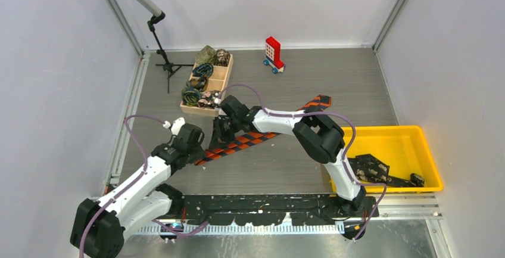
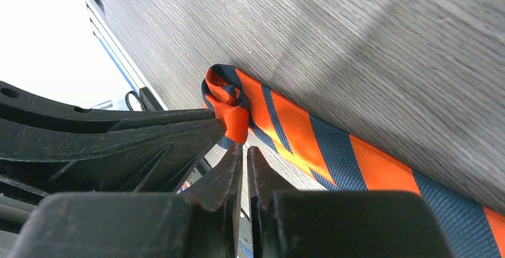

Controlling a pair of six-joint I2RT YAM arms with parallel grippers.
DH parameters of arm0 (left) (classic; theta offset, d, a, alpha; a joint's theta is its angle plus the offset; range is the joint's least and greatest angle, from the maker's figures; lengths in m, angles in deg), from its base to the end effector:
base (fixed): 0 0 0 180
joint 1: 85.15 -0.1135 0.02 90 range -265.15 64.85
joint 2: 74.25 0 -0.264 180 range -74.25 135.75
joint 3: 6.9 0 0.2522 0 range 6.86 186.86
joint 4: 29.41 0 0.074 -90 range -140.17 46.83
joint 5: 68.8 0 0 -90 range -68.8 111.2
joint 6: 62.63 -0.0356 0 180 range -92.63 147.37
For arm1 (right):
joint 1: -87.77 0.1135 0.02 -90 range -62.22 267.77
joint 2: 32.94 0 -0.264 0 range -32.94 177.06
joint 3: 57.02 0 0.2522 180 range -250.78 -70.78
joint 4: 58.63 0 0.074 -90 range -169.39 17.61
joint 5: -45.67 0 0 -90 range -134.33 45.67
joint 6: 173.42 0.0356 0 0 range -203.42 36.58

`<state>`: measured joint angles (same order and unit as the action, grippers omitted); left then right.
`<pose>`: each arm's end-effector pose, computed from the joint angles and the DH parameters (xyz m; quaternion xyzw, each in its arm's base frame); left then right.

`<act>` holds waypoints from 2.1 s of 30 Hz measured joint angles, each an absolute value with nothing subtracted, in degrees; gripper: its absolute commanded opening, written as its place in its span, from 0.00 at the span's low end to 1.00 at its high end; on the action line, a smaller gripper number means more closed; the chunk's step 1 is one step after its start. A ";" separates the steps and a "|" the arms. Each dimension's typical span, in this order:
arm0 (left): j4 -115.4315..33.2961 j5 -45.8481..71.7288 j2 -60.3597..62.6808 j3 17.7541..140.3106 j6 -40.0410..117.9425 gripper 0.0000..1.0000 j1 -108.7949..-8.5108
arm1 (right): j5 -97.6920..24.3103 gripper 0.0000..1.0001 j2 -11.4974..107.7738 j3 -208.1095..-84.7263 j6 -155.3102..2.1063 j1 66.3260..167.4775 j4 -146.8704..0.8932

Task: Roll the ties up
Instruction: Roll the tie at the center of the board.

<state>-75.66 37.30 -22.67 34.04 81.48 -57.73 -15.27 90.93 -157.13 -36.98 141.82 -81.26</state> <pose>0.1492 -0.0663 0.1831 -0.2579 0.9143 -0.0826 0.3013 0.2622 0.3910 0.1550 -0.1526 0.8906 0.4254 0.0509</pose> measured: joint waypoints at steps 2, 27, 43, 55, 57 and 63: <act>-75.81 37.74 -23.40 33.74 81.70 0.06 -57.73 | -15.27 0.13 90.93 -157.28 -36.89 141.88 -81.23; -76.95 40.71 -31.66 30.92 83.95 0.00 -57.73 | -14.77 0.13 91.50 -161.30 -34.12 145.47 -79.70; -79.09 41.23 -33.67 30.09 83.95 0.08 -57.73 | -14.86 0.13 95.37 -162.51 -33.51 145.99 -79.27; -83.22 42.68 -39.37 30.26 83.42 0.36 -57.73 | -14.88 0.13 95.37 -161.52 -33.79 145.66 -79.31; -83.79 42.87 -40.09 30.26 83.55 0.37 -57.73 | -14.88 0.13 95.37 -161.39 -33.81 145.60 -79.29; -85.04 44.34 -41.08 30.26 84.28 0.38 -57.73 | -14.88 0.13 95.37 -160.56 -34.18 145.38 -79.25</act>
<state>-85.04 44.34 -41.08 30.26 84.28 -57.73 -14.88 95.37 -160.56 -34.18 145.38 -79.25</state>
